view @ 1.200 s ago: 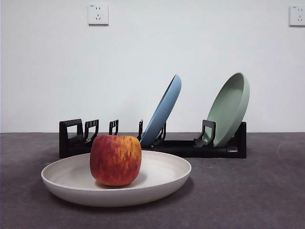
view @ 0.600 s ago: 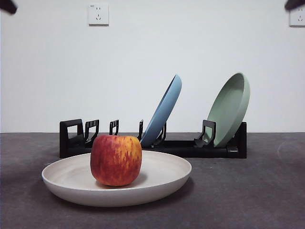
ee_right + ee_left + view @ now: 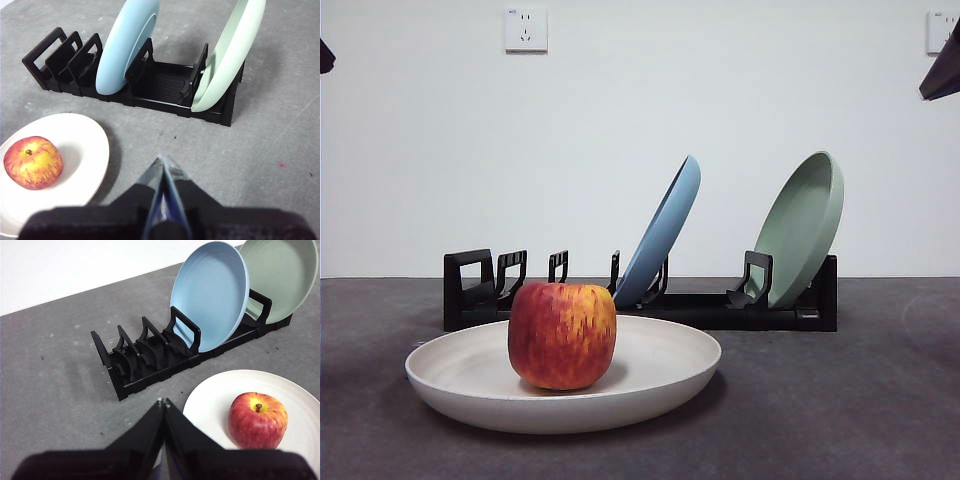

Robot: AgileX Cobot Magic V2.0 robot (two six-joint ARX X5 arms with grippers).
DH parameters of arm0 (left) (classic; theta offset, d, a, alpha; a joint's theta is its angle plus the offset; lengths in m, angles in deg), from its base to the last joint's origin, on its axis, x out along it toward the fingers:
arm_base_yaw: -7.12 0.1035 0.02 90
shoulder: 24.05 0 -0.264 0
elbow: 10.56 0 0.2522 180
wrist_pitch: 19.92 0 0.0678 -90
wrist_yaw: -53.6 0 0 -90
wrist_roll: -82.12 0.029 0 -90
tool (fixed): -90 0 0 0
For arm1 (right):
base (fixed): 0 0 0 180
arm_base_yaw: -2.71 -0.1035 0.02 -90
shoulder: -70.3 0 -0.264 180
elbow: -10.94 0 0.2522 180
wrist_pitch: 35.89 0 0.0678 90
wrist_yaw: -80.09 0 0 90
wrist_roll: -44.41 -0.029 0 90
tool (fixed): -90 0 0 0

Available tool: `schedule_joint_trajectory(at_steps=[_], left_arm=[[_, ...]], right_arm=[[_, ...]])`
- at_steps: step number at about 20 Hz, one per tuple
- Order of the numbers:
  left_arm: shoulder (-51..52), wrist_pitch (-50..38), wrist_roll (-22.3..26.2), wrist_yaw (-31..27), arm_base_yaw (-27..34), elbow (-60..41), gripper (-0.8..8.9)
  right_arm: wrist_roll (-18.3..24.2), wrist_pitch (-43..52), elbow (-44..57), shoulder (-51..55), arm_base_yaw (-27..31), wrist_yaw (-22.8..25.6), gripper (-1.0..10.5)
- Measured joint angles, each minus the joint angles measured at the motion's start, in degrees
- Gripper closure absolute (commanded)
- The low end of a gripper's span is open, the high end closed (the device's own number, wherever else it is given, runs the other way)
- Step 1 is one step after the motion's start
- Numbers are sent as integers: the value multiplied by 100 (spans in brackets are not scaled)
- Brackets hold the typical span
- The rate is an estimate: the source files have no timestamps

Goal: Take the yellow plate from the plate rack,put the plate on the table,take the apple from the table,put the apple in the plate

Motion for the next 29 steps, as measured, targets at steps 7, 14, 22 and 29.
schedule_joint_trajectory(at_steps=[7, 14, 22, 29], left_arm=[[59, 4, 15, -7, 52, 0, 816], [1174, -796, 114, 931, 1884, -549, 816], [2479, -1517, 114, 1215, 3036, -2500, 816], [2743, -1379, 90, 1211, 3112, -2935, 816]], right_arm=[[-17, 2, 0, 0, 0, -2, 958], [-17, 2, 0, 0, 2, -2, 958], [-17, 2, 0, 0, 0, -2, 958], [-20, 0, 0, 0, 0, 0, 958]])
